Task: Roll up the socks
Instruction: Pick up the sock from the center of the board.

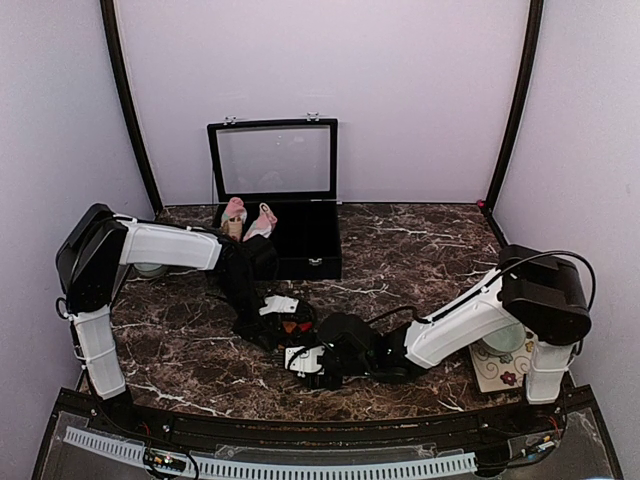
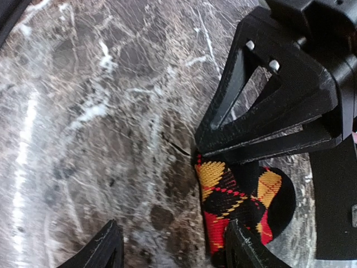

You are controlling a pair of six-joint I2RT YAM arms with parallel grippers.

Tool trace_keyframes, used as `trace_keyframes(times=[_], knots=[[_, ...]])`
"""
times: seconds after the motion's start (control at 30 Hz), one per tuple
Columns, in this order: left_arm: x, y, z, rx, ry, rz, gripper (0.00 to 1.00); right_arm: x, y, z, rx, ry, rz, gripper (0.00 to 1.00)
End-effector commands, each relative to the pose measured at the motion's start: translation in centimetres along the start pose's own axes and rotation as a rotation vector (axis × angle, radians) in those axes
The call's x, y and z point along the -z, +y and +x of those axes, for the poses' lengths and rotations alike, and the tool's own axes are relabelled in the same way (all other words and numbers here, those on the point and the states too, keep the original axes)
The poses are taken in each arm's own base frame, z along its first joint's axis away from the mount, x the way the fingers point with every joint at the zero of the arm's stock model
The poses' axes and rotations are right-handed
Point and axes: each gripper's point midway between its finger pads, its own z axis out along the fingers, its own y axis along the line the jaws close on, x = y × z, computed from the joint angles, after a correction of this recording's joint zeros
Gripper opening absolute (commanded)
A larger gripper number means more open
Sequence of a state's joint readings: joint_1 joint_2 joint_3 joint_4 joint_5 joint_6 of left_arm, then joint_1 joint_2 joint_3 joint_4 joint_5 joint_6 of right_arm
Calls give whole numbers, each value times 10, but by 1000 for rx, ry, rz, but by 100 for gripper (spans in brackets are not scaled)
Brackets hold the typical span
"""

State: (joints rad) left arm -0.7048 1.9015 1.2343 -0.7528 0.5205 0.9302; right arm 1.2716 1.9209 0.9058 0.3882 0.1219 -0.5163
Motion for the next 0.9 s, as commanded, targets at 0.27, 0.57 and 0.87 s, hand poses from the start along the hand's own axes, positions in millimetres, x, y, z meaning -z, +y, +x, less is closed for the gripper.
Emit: trace_keyframes(times=[0.27,0.57,0.87], knots=[[3,1,-9,-1,-11,21,31,-8,-25,-15,55,-23,42,58],[2,3,-9,-1,-14,14,33,-24,-35,26,-37,41,10,53],[10,6,-13,-4,-38,-22,44,-33,-12,59,-100,121,-114,27]])
